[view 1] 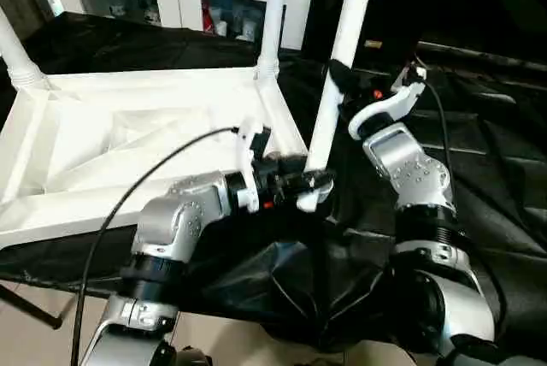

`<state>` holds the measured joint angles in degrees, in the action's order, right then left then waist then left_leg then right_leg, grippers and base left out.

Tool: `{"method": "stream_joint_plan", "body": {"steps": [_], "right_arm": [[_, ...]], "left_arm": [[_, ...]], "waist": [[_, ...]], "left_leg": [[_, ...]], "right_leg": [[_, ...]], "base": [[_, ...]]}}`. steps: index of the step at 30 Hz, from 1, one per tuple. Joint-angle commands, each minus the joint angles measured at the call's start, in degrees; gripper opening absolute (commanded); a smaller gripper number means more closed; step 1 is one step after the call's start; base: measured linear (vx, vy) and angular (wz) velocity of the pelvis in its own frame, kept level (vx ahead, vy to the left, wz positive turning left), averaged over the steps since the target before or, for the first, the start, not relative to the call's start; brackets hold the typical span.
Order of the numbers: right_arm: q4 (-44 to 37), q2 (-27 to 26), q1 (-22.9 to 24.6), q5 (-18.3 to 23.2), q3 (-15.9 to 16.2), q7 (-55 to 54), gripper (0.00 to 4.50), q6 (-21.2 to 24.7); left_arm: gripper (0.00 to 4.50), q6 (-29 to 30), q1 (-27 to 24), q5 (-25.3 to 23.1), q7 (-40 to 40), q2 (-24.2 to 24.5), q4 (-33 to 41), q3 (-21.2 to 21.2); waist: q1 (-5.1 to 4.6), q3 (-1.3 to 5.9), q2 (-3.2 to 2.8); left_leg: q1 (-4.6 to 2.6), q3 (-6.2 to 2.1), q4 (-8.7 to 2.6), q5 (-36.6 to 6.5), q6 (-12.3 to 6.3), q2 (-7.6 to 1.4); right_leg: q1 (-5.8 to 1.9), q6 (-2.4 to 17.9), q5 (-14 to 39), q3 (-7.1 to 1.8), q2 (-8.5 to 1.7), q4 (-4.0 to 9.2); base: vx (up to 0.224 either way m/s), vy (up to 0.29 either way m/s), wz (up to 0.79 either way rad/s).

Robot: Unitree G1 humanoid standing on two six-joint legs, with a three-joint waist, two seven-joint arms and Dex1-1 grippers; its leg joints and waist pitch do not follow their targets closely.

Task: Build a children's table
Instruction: Insert table leg to table base

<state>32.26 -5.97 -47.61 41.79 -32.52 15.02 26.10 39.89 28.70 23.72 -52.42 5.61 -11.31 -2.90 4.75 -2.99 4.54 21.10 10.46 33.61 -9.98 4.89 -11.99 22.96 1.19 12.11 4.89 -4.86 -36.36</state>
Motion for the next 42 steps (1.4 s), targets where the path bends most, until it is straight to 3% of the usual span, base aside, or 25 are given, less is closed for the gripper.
{"method": "stream_joint_plan", "body": {"steps": [1, 5, 6, 10, 12, 14, 17, 19, 21, 25, 28, 30, 33, 42], "right_arm": [[-0.3, 0.3, -1.2, 1.6, -1.4, -1.3, 1.62, -1.7], [-0.3, 0.3, -1.4, 2.2, -2.0, -1.9, 1.62, -2.8], [-0.3, 0.3, -1.4, 2.2, -2.0, -1.9, 1.62, -2.9], [-0.5, -0.2, -1.0, 2.2, -1.5, -2.2, 1.62, -3.1], [-0.4, -0.3, -0.9, 2.4, -1.1, -2.3, 1.62, -3.4], [-0.3, -0.5, -0.8, 2.5, -0.8, -2.5, 1.62, -3.8], [-0.3, -0.6, -1.0, 2.6, -0.6, -2.6, 1.62, -3.8], [-0.1, -0.6, -1.0, 2.4, -0.3, -2.4, 1.62, -3.9], [0.0, -0.7, -1.1, 2.5, -0.3, -2.6, 1.62, -4.1], [-0.2, -0.7, -1.1, 2.8, -0.4, -2.7, 1.62, -4.0], [0.0, -0.8, -1.2, 2.8, -0.2, -2.8, 1.62, -4.2], [-0.1, -0.8, -1.1, 2.7, 0.0, -2.9, 1.62, -4.3], [-0.6, -0.8, -0.9, 3.3, 0.1, -1.2, 2.32, -4.9], [-2.4, 1.0, 1.4, 4.0, 1.7, -0.4, 2.91, 1.3]], "left_arm": [[3.60, -0.6, -0.2, -1.8, 0.4, 0.3, 0.4, -2.2], [3.60, 0.0, 0.2, -1.0, 1.8, -0.1, -0.3, -0.9], [3.17, 0.2, 0.2, -0.8, 1.9, -0.2, -0.3, -0.7], [3.18, 2.5, -0.1, 0.5, 2.3, -0.2, 0.7, -0.8], [2.76, 2.4, -0.3, 0.9, 2.7, -0.1, 0.8, -0.9], [2.79, 2.8, -0.4, 1.5, 3.7, -0.7, 0.5, -0.1], [2.31, 4.3, -0.2, 2.0, 4.5, -1.2, 0.3, 0.4], [2.33, 5.1, -0.2, 2.3, 4.7, -1.1, 0.5, 0.3], [2.01, 5.1, -0.2, 2.4, 5.4, -1.1, 0.3, 0.7], [1.86, 5.3, 0.3, 2.9, 6.2, -1.1, -0.3, 1.3], [1.69, 5.6, 0.2, 3.2, 6.6, -1.0, -0.1, 1.7], [1.65, 5.9, 0.0, 3.4, 6.9, -1.0, 0.0, 2.0], [1.53, 6.0, 0.2, 3.7, 7.4, -1.0, 0.4, 2.5], [1.39, 3.5, 3.4, 4.1, 7.8, 3.4, 0.2, 7.4]], "waist": [[-0.40, 3.95, -1.36], [-0.37, 4.03, -1.50], [-0.45, 4.03, -1.42], [-0.61, 4.08, -1.14], [-0.79, 4.05, -1.24], [-0.97, 4.07, -1.32], [-1.25, 4.02, -0.86], [-1.26, 4.01, -1.01], [-1.29, 4.02, -1.21], [-1.30, 4.06, -0.86], [-1.24, 4.03, -1.23], [-1.32, 4.02, -1.14], [-1.29, 4.05, -1.11], [-1.31, 4.03, -0.98]], "left_leg": [[-0.99, 0.01, -3.74, -5.9, 0.82, -1.24], [-0.88, -0.06, -3.72, -5.1, 1.24, -1.21], [-0.87, -0.03, -3.70, -5.1, 1.25, -1.19], [-0.77, 0.02, -3.59, -4.4, 0.76, -1.08], [-0.74, 0.03, -3.59, -4.5, 0.39, -1.07], [-0.70, -0.03, -3.59, -4.5, 0.39, -1.09], [-0.66, 0.03, -3.54, -4.6, 0.00, -1.08], [-0.67, 0.01, -3.52, -4.4, -0.21, -1.09], [-0.66, -0.02, -3.53, -4.3, -0.18, -1.09], [-0.69, 0.05, -3.46, -4.1, -0.49, -1.03], [-0.72, 0.02, -3.47, -4.0, -0.57, -1.05], [-0.71, 0.02, -3.47, -4.1, -0.56, -1.05], [-0.70, 0.02, -3.45, -4.2, -0.60, -1.05], [-0.76, -0.10, -3.50, -3.7, -0.42, -1.01]], "right_leg": [[-3.29, 9.6, -1.6, -3.23, -2.81, 3.68], [-3.42, 9.3, -2.4, -3.24, -2.80, 3.52], [-3.42, 9.3, -2.5, -3.24, -2.75, 3.55], [-3.49, 9.6, -3.3, -3.26, -2.76, 3.44], [-3.49, 9.8, -3.1, -3.27, -2.76, 3.51], [-3.55, 9.9, -3.4, -3.25, -2.77, 3.47], [-3.57, 10.0, -2.9, -3.25, -2.74, 3.60], [-3.53, 9.9, -2.4, -3.26, -2.78, 3.55], [-3.56, 9.7, -2.3, -3.25, -2.79, 3.60], [-3.58, 9.9, -3.0, -3.28, -2.74, 3.56], [-3.50, 10.1, -3.0, -3.26, -2.74, 3.48], [-3.54, 10.0, -3.0, -3.23, -2.70, 3.52], [-3.56, 10.0, -2.9, -3.24, -2.72, 3.52], [-3.57, 9.6, -2.7, -3.21, -2.66, 3.45]], "base": [[0.000, 0.000, 0.00], [0.000, 0.000, 0.00], [0.000, 0.000, 0.00], [0.000, 0.000, 0.00], [0.000, 0.000, 0.00], [0.000, 0.000, 0.00], [0.000, 0.000, 0.00], [0.000, 0.000, 0.00], [0.000, 0.000, 0.00], [0.000, 0.000, 0.00], [0.000, 0.000, 0.00], [0.000, 0.000, 0.00], [0.000, 0.000, 0.00], [0.000, 0.000, 0.00]]}}
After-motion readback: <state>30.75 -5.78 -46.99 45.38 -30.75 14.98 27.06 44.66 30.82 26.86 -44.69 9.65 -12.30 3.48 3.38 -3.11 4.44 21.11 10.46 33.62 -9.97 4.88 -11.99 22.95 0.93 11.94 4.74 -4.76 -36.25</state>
